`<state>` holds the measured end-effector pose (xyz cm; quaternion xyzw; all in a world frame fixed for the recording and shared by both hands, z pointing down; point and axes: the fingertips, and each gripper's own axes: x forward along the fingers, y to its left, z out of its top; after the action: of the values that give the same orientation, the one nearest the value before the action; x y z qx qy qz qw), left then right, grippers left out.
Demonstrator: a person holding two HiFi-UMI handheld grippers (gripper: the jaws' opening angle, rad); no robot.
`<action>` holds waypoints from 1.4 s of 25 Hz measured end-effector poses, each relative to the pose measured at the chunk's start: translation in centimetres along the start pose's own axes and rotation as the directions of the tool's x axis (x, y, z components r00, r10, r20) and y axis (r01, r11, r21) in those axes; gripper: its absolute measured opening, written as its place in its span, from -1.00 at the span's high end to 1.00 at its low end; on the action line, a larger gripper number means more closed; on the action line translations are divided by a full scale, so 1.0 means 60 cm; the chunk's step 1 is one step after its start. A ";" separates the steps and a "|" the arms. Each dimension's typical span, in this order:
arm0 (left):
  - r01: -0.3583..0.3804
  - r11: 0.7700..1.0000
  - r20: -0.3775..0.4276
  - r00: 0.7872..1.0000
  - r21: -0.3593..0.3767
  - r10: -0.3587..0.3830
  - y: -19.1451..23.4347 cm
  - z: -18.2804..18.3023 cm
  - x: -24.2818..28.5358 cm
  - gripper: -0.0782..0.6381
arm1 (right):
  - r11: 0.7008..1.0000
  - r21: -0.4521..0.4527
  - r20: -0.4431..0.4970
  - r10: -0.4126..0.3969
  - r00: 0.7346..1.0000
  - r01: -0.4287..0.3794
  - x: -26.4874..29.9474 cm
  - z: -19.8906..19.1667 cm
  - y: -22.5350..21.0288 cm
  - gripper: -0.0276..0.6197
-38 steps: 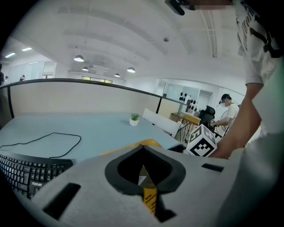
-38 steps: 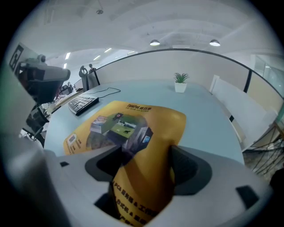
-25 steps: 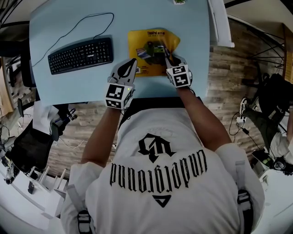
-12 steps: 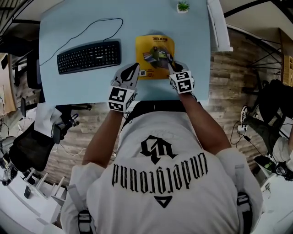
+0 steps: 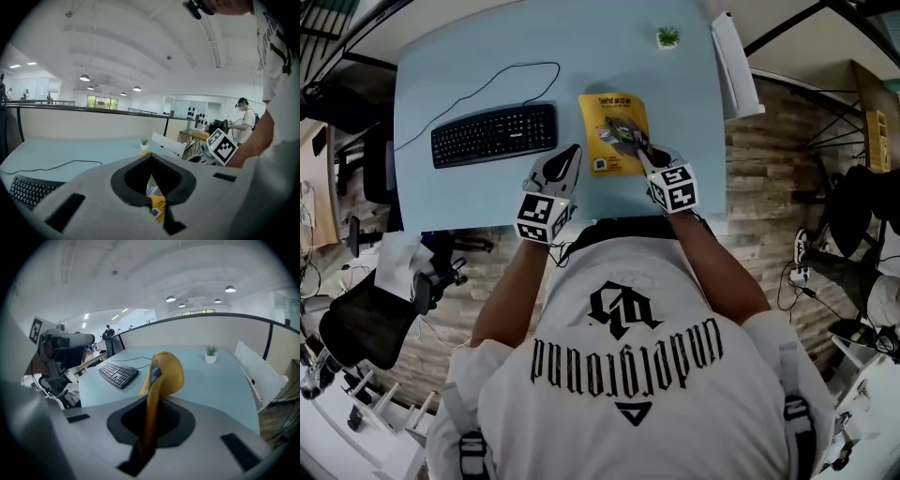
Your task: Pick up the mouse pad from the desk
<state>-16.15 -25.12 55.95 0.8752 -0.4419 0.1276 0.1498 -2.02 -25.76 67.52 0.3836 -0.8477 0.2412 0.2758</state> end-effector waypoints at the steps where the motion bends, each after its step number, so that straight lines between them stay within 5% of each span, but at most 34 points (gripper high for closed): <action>1: 0.002 1.000 0.008 1.000 0.002 -0.002 0.002 0.005 -0.007 0.76 | 1.000 0.001 0.013 0.001 1.000 -0.001 -0.006 0.009 0.009 0.85; 13: 0.052 0.997 0.079 0.995 0.051 -0.056 -0.023 0.065 -0.054 0.76 | 1.000 0.010 0.160 0.026 0.987 -0.028 -0.102 0.095 0.064 0.85; 35: 0.081 0.995 0.187 0.978 0.059 -0.090 -0.044 0.121 -0.103 0.76 | 0.994 -0.056 0.332 -0.065 0.941 0.088 -0.209 0.177 0.078 0.85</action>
<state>-16.93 -21.83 46.64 0.9052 -0.4126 0.0486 0.0899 -1.77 -23.10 50.66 0.4412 -0.8743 0.1328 0.1527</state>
